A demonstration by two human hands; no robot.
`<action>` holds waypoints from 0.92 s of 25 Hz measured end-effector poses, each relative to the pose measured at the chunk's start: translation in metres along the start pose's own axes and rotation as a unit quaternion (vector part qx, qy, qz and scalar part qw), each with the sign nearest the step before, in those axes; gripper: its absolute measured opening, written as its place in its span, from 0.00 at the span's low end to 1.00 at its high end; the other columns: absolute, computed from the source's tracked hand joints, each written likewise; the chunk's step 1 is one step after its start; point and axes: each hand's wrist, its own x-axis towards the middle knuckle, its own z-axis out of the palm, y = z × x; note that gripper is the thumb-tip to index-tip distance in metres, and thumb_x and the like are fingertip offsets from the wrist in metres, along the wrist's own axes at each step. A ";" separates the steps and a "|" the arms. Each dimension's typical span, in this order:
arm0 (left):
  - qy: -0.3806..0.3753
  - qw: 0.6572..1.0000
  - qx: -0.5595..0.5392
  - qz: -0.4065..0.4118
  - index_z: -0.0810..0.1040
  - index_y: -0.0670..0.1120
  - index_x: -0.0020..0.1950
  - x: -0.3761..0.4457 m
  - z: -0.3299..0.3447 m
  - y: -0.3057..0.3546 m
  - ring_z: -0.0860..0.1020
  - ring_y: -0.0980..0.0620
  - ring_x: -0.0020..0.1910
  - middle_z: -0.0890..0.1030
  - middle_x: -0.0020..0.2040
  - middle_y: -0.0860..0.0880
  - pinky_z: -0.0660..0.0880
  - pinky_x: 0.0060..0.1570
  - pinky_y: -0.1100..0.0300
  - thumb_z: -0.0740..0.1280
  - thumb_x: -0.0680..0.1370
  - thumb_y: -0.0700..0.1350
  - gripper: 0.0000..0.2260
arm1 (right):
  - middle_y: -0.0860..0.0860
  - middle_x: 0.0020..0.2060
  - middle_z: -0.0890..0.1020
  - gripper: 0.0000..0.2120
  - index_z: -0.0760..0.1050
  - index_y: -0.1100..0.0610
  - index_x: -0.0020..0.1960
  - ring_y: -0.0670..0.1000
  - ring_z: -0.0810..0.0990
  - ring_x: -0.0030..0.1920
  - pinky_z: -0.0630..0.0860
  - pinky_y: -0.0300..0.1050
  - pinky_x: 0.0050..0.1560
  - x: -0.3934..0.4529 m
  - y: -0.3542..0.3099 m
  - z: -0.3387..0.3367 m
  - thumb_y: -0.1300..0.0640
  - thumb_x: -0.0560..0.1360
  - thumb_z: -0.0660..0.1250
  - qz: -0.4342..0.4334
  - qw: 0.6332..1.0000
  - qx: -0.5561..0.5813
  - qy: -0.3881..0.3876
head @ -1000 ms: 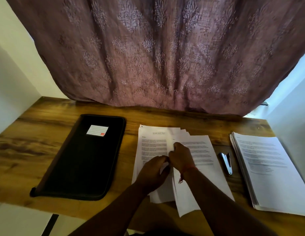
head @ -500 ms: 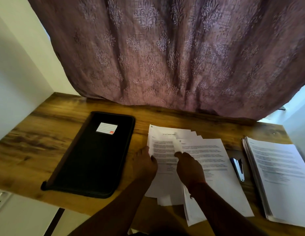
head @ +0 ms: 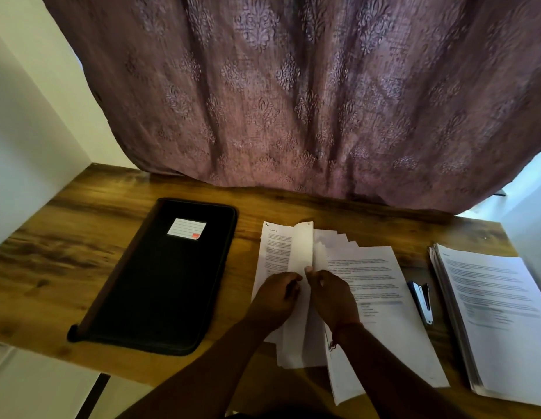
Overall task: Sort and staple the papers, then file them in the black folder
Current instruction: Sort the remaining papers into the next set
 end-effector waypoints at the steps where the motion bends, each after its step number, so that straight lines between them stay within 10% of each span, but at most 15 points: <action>1: -0.006 1.000 -0.007 0.005 0.76 0.48 0.64 0.000 0.000 -0.001 0.74 0.54 0.62 0.78 0.61 0.50 0.67 0.64 0.65 0.61 0.83 0.46 0.11 | 0.45 0.38 0.79 0.17 0.77 0.50 0.44 0.44 0.78 0.41 0.69 0.38 0.39 0.002 0.000 0.000 0.37 0.78 0.61 0.018 1.000 -0.001 -0.019; 8: 0.153 0.980 0.086 -0.099 0.71 0.44 0.69 -0.001 -0.011 -0.012 0.71 0.46 0.67 0.72 0.67 0.45 0.74 0.63 0.54 0.64 0.80 0.45 0.18 | 0.50 0.39 0.78 0.06 0.76 0.54 0.44 0.50 0.76 0.42 0.68 0.41 0.45 0.010 0.007 0.002 0.53 0.76 0.68 0.087 0.996 -0.002 -0.014; 12: 0.133 0.974 0.044 -0.179 0.69 0.47 0.69 0.002 -0.020 -0.012 0.77 0.48 0.61 0.76 0.63 0.48 0.78 0.56 0.55 0.63 0.81 0.47 0.17 | 0.50 0.39 0.79 0.05 0.77 0.55 0.44 0.50 0.76 0.43 0.67 0.42 0.43 0.012 0.007 0.000 0.53 0.75 0.68 0.111 0.993 0.033 -0.005; 16: 0.107 0.990 0.062 -0.065 0.76 0.47 0.61 0.000 -0.013 0.001 0.79 0.50 0.55 0.80 0.57 0.48 0.77 0.57 0.56 0.62 0.82 0.50 0.11 | 0.51 0.39 0.79 0.05 0.77 0.55 0.44 0.50 0.76 0.42 0.68 0.42 0.43 0.014 0.007 -0.001 0.53 0.75 0.68 0.113 0.993 0.036 -0.006; 23: 0.061 0.985 -0.031 -0.161 0.68 0.49 0.72 0.012 -0.013 0.029 0.72 0.46 0.69 0.72 0.70 0.48 0.73 0.67 0.49 0.65 0.81 0.43 0.20 | 0.51 0.39 0.79 0.08 0.76 0.55 0.44 0.49 0.76 0.41 0.67 0.42 0.42 0.011 0.002 -0.008 0.51 0.78 0.66 0.074 0.997 0.021 -0.018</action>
